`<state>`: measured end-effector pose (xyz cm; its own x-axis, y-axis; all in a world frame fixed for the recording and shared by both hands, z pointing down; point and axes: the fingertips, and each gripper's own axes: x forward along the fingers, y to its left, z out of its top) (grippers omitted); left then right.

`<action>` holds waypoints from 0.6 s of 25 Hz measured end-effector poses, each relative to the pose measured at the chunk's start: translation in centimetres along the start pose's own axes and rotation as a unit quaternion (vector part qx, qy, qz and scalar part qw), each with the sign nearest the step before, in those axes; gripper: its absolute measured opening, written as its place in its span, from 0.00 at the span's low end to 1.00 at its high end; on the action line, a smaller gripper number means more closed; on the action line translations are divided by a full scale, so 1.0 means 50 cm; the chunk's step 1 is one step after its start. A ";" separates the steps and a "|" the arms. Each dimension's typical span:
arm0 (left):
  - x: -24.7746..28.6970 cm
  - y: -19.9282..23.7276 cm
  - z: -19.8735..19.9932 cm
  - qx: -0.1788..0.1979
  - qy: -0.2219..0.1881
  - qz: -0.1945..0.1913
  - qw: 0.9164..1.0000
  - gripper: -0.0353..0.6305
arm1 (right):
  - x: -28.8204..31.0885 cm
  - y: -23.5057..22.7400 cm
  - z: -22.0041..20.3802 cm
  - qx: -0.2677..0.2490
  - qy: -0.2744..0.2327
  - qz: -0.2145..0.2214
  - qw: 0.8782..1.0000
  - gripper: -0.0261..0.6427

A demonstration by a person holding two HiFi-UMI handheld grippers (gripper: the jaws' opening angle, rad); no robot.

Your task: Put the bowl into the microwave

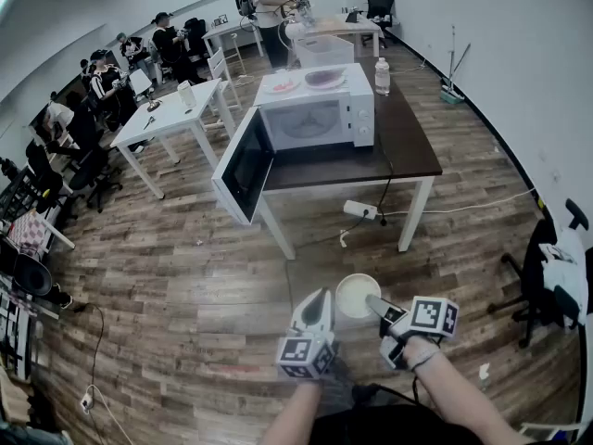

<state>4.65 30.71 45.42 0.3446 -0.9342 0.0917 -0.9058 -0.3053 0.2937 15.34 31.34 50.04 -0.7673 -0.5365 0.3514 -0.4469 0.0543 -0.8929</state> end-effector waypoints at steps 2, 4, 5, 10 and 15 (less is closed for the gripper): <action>0.027 0.017 0.003 0.000 0.003 -0.002 1.000 0.04 | 0.025 0.005 0.027 -0.002 -0.003 -0.002 1.000 0.22; 0.053 0.035 0.004 0.000 0.007 -0.006 1.000 0.04 | 0.049 0.011 0.050 -0.004 -0.005 -0.003 1.000 0.22; 0.066 0.046 0.005 -0.001 0.010 -0.007 1.000 0.04 | 0.062 0.014 0.060 -0.005 -0.006 -0.004 1.000 0.22; 0.126 0.100 0.021 0.002 0.010 -0.011 1.000 0.04 | 0.123 0.019 0.101 0.002 -0.009 -0.006 1.000 0.22; 0.180 0.157 0.039 0.006 0.009 -0.016 1.000 0.04 | 0.179 0.023 0.138 0.015 -0.017 -0.008 1.000 0.22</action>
<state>0.14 19.54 46.68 0.3770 -0.9209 0.0992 -0.8976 -0.3368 0.2844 11.14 20.79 50.23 -0.7437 -0.5652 0.3570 -0.4455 0.0210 -0.8950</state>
